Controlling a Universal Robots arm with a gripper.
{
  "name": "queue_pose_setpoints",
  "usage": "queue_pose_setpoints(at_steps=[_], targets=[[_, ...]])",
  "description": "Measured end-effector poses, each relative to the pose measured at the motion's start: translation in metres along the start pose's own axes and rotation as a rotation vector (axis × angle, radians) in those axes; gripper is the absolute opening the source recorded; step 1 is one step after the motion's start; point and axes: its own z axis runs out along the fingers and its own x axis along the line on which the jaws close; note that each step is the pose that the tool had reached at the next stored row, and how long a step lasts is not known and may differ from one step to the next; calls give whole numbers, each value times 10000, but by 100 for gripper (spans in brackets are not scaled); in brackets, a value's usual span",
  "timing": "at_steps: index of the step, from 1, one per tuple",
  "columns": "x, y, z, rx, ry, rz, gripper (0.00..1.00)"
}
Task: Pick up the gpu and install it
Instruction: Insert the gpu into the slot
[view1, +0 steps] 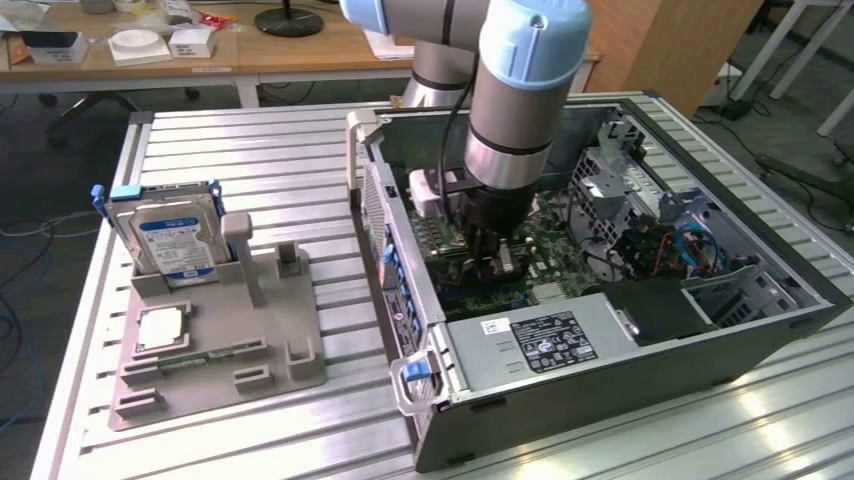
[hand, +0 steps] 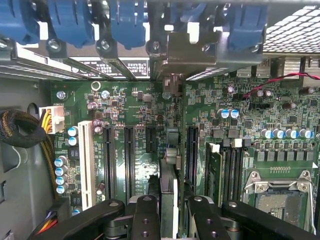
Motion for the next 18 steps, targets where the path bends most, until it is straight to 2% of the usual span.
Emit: queue_pose_setpoints(at_steps=[13, 18], targets=[[0, 3, 19, 3, -8, 3, 27], [-2, 5, 22, 8, -32, 8, 28]])
